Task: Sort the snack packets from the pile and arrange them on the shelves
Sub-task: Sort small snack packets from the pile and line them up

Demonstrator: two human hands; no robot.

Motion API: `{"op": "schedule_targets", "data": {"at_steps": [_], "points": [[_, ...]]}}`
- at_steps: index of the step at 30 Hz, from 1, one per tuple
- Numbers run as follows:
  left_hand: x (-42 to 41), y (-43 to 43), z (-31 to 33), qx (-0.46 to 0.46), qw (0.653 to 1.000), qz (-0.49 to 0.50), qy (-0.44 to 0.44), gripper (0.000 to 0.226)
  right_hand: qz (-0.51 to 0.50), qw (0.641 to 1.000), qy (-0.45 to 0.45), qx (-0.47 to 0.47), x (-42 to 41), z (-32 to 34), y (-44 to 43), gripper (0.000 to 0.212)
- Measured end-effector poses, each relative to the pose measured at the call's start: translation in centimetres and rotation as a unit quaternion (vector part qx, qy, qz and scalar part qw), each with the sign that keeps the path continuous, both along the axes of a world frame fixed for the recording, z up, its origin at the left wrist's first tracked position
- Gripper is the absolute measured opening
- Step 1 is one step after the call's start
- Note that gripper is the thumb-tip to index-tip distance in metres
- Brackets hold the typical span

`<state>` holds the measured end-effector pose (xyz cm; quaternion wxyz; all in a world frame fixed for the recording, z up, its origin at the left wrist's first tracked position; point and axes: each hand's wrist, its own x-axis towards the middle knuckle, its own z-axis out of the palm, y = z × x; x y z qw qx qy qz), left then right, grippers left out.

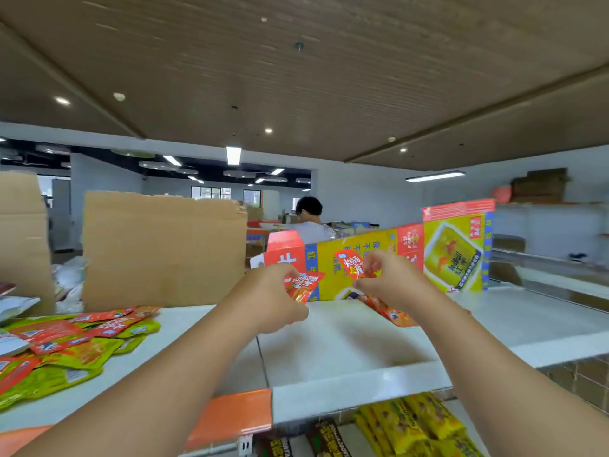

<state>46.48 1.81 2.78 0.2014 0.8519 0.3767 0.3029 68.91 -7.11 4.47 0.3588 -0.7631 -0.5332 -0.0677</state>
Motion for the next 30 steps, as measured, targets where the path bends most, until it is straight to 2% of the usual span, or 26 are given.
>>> {"op": "schedule_targets", "data": {"at_steps": [8, 12, 16, 25, 30], "points": [[12.0, -5.1, -0.1, 0.007, 1.000, -0.013, -0.014, 0.059, -0.084, 0.996, 0.010, 0.005, 14.1, 0.2, -6.8, 0.029], [18.5, -6.9, -0.5, 0.011, 0.999, 0.013, -0.030, 0.062, -0.100, 0.995, 0.005, -0.026, 20.9, -1.0, -7.9, 0.033], [24.4, -8.7, -0.9, 0.048, 0.998, 0.048, -0.004, 0.058, -0.085, 0.995, -0.024, -0.042, 25.9, -1.6, -8.1, 0.029], [30.8, -9.7, -3.9, 0.071, 0.990, 0.117, -0.031, 0.044, -0.025, 0.992, -0.014, -0.122, 32.0, -4.0, -4.9, 0.035], [31.0, -9.1, -5.3, 0.058, 0.984, 0.164, -0.031, 0.061, -0.002, 0.988, -0.020, -0.155, 32.6, -4.8, -2.4, 0.024]]}}
